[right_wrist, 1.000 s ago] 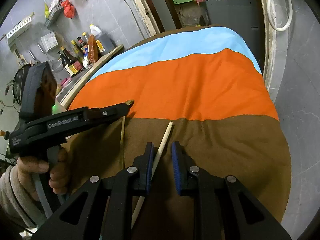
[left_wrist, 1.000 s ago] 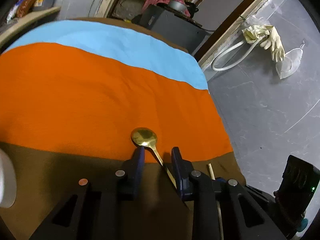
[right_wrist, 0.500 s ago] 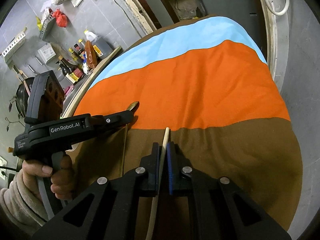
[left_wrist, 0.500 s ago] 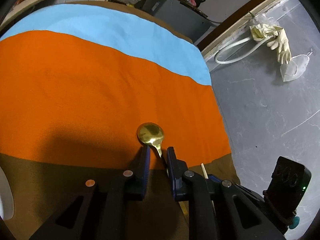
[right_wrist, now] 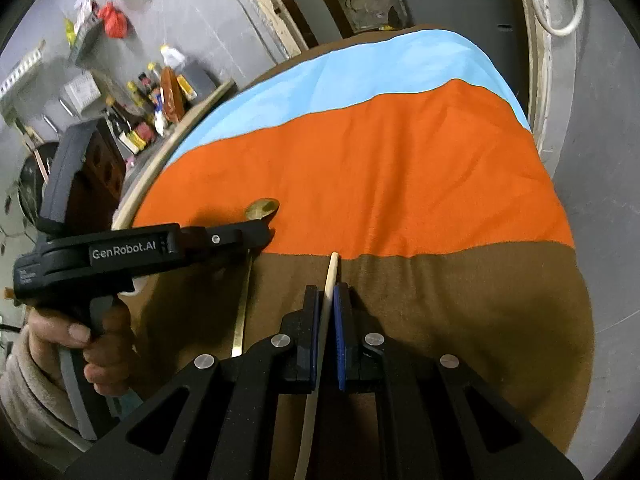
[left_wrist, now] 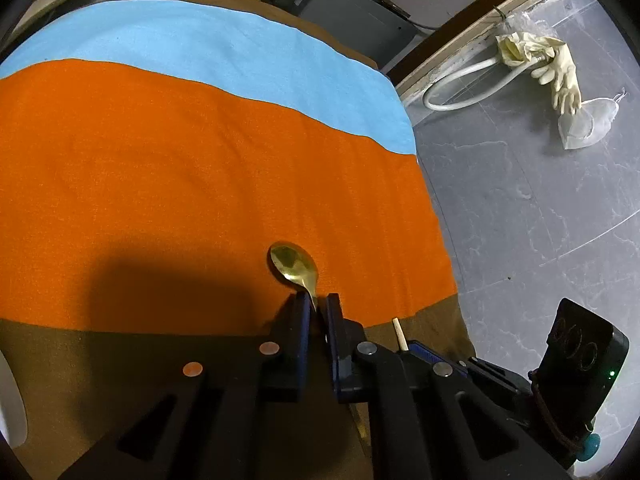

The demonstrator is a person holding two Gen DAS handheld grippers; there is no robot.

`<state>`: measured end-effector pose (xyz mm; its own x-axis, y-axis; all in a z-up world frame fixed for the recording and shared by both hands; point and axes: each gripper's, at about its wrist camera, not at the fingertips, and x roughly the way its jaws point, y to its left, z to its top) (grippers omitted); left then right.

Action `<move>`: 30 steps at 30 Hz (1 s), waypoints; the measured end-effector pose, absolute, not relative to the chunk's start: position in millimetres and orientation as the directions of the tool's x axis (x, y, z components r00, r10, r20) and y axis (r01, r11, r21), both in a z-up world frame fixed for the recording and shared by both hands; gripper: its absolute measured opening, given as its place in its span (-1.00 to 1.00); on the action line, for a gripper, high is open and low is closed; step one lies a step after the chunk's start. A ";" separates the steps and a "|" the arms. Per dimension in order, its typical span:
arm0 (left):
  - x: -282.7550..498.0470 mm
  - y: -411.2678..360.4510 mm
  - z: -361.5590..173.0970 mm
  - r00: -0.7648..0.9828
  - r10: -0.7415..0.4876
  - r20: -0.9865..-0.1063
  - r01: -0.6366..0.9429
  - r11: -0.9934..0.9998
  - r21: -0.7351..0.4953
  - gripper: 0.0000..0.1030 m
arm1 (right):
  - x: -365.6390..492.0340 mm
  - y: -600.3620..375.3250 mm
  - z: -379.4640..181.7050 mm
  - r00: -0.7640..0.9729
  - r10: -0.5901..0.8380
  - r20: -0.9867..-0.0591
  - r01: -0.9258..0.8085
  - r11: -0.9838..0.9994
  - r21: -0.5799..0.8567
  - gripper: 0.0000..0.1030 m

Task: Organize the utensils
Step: 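Close the right gripper on a wooden chopstick while the left grasps the gold spoon, then lift the chopstick with the right gripper while the left carries the gold spoon to the basket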

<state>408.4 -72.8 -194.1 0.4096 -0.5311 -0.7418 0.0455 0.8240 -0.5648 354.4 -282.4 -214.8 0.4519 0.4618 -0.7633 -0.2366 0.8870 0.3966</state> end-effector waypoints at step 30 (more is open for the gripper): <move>277.8 -55.5 -97.2 0.731 -0.416 -0.540 0.165 0.876 -0.452 -0.95 | 282.3 -302.4 -130.9 0.712 0.515 -0.478 -0.271 0.829 0.488 -0.92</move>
